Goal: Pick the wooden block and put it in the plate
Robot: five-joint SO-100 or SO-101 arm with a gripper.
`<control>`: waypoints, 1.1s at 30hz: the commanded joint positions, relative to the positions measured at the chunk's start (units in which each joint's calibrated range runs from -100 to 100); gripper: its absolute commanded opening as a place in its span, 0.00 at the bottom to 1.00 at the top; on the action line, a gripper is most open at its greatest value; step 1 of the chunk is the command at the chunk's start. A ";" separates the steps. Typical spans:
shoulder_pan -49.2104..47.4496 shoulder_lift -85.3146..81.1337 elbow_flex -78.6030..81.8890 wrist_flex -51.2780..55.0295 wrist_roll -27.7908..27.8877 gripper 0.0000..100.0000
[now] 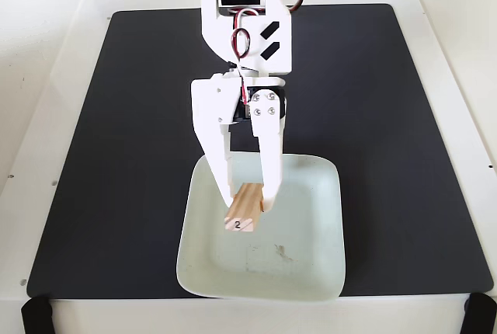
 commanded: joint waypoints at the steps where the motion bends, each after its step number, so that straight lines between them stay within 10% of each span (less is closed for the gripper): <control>1: 0.23 -0.35 -2.49 -0.72 -0.09 0.01; 18: -0.33 -0.35 -2.22 -0.72 0.34 0.02; 26: 0.11 -0.35 -2.22 -0.72 0.02 0.26; 33: 0.00 -0.35 -2.22 -0.72 0.02 0.27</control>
